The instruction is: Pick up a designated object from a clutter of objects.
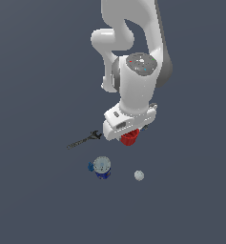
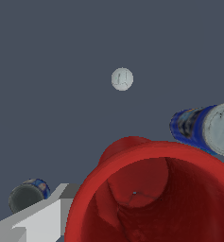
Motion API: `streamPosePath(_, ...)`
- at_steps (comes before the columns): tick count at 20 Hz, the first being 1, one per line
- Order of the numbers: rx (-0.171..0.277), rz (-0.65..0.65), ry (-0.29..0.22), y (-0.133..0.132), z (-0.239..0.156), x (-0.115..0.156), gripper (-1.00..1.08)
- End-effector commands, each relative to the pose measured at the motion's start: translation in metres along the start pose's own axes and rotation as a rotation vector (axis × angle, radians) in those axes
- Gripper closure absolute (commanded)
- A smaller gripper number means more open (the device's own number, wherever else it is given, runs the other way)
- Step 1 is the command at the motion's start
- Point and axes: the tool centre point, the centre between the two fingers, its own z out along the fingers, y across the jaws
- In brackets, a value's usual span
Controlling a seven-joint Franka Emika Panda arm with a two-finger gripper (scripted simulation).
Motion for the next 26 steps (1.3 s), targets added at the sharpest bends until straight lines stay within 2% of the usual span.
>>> streamPosePath(1,0.0,0.0,0.001,0.007,-0.026,0.005,1.08)
streamPosePath(14,0.0,-0.001,0.001,0.041,-0.15,0.031,1.08)
streamPosePath(26,-0.001,0.0,0.0,0.063,-0.227,0.05,1.08)
